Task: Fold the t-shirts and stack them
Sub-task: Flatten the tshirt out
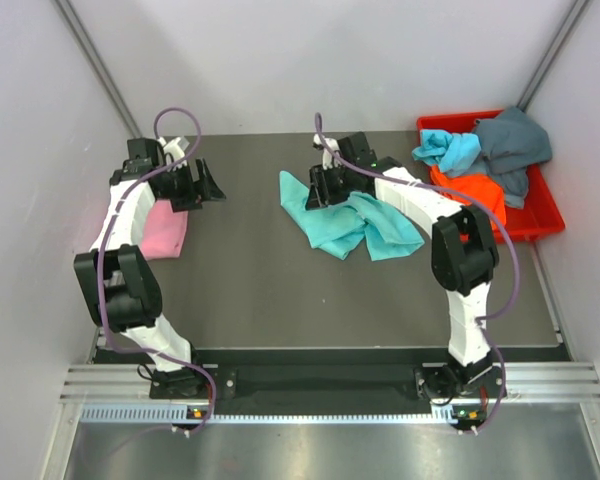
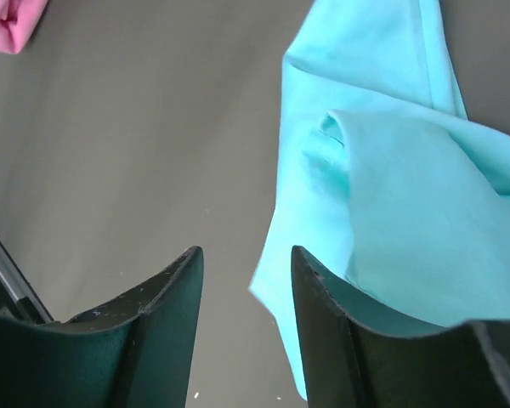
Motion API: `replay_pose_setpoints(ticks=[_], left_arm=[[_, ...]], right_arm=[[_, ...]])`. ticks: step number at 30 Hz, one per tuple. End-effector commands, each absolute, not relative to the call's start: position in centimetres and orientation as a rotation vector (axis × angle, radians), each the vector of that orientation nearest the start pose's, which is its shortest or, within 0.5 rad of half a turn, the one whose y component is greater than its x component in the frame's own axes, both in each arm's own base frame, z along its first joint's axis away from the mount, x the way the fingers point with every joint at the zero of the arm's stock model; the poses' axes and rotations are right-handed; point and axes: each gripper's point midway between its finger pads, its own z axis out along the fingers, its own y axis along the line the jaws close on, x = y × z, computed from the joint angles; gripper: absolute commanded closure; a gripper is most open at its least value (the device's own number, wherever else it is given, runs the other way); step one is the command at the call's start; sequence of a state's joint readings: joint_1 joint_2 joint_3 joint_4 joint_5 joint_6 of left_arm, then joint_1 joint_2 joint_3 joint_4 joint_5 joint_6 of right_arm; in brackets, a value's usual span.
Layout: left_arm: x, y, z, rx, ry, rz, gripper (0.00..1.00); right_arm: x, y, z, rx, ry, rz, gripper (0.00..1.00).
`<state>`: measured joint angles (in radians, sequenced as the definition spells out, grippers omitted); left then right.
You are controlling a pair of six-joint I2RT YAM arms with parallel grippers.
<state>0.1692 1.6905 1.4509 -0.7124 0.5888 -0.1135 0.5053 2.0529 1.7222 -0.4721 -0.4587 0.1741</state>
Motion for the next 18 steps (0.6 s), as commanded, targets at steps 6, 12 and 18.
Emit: replay_pose_setpoints(ticks=[6, 12, 18], left_arm=[[40.8, -4.0, 20.8, -0.052, 2.321, -0.719, 0.12], [41.5, -3.8, 21.1, -0.068, 2.308, -0.703, 0.12], [41.9, -3.6, 21.6, -0.081, 2.297, -0.695, 0.12]], right_arm=[[44.8, 30.5, 20.0, -0.894, 2.085, 0.614, 0.55], [43.9, 29.7, 16.7, -1.050, 2.100, 0.523, 0.66], [40.7, 32.8, 14.8, -1.327, 2.057, 0.455, 0.72]])
